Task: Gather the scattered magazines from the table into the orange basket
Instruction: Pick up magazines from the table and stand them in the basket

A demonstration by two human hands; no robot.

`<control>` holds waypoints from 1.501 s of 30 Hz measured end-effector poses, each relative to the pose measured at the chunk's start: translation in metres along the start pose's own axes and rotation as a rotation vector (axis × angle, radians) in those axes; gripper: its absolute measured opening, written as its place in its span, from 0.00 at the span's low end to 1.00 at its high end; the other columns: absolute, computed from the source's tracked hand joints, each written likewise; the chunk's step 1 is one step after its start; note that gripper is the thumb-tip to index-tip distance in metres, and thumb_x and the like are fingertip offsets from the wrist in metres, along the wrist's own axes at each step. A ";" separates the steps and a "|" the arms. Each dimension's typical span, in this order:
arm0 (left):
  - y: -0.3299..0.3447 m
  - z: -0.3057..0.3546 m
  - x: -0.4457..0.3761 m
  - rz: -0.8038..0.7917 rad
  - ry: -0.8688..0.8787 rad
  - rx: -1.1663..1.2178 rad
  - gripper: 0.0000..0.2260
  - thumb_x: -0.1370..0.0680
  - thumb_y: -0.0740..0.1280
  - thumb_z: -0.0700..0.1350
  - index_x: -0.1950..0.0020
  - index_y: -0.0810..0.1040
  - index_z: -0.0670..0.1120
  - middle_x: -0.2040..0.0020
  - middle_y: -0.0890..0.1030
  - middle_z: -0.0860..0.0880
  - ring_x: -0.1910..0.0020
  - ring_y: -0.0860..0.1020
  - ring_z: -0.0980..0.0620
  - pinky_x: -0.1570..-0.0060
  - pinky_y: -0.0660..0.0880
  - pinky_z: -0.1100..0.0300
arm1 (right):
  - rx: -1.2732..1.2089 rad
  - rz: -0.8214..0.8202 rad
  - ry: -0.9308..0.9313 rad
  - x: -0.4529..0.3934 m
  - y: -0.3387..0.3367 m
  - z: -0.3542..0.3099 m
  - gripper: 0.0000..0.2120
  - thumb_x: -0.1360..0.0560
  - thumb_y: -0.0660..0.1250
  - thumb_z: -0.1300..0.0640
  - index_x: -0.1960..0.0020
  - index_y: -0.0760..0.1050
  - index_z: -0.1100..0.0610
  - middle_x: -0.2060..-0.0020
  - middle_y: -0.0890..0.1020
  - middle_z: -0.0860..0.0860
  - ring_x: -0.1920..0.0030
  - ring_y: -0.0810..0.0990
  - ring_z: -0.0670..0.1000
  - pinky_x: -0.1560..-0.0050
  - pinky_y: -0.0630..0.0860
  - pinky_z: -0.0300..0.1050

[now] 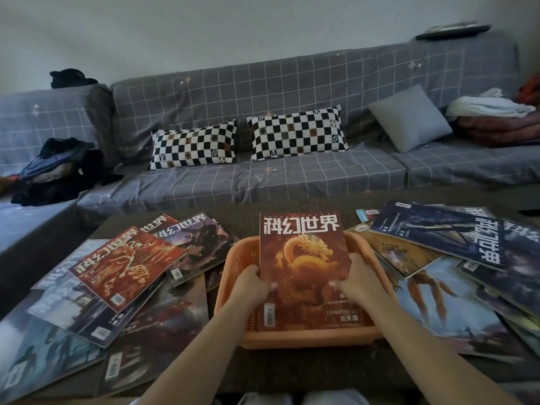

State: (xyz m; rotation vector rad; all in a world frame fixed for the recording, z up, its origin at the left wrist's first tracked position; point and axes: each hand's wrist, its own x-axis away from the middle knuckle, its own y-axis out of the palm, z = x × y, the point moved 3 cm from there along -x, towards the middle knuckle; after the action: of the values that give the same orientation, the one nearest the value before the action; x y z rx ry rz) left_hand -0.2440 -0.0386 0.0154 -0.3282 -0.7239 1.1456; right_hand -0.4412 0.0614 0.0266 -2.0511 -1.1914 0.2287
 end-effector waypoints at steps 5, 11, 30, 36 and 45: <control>-0.002 0.013 -0.018 -0.017 -0.037 0.021 0.19 0.25 0.70 0.44 0.35 0.72 0.45 0.41 0.80 0.45 0.43 0.79 0.46 0.38 0.74 0.47 | -0.008 -0.012 0.001 -0.025 -0.002 -0.006 0.28 0.30 0.72 0.56 0.35 0.64 0.58 0.40 0.76 0.56 0.44 0.78 0.54 0.56 0.71 0.39; -0.005 0.014 -0.035 -0.061 -0.107 0.044 0.23 0.25 0.71 0.45 0.31 0.70 0.45 0.40 0.79 0.45 0.42 0.78 0.46 0.38 0.73 0.48 | 0.007 -0.028 0.007 -0.039 0.002 -0.008 0.30 0.30 0.73 0.55 0.33 0.63 0.57 0.38 0.75 0.55 0.40 0.76 0.54 0.49 0.72 0.44; -0.019 0.015 -0.019 0.010 -0.048 -0.161 0.09 0.22 0.66 0.51 0.58 0.73 0.49 0.62 0.77 0.53 0.65 0.75 0.57 0.65 0.70 0.63 | 0.059 -0.080 -0.092 -0.032 0.006 -0.023 0.32 0.28 0.69 0.47 0.28 0.60 0.51 0.34 0.73 0.51 0.36 0.72 0.53 0.37 0.69 0.50; -0.047 0.033 0.001 0.182 0.286 0.010 0.12 0.20 0.63 0.48 0.37 0.73 0.51 0.50 0.80 0.55 0.61 0.75 0.62 0.69 0.68 0.71 | -0.066 0.172 -0.209 -0.023 0.009 -0.066 0.30 0.28 0.70 0.50 0.30 0.65 0.54 0.35 0.74 0.52 0.38 0.74 0.53 0.41 0.73 0.49; -0.112 0.000 -0.006 0.369 0.276 0.155 0.13 0.21 0.64 0.48 0.37 0.74 0.48 0.54 0.77 0.57 0.58 0.77 0.62 0.66 0.71 0.68 | -0.205 -0.055 -0.512 -0.009 0.066 -0.159 0.21 0.27 0.68 0.48 0.35 0.72 0.50 0.53 0.77 0.42 0.53 0.76 0.41 0.58 0.73 0.31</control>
State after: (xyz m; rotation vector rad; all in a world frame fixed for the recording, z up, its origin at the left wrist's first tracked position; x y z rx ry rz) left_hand -0.1661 -0.0889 0.0782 -0.4903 -0.3352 1.4608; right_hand -0.3240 -0.0467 0.0933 -2.2034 -1.6308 0.6599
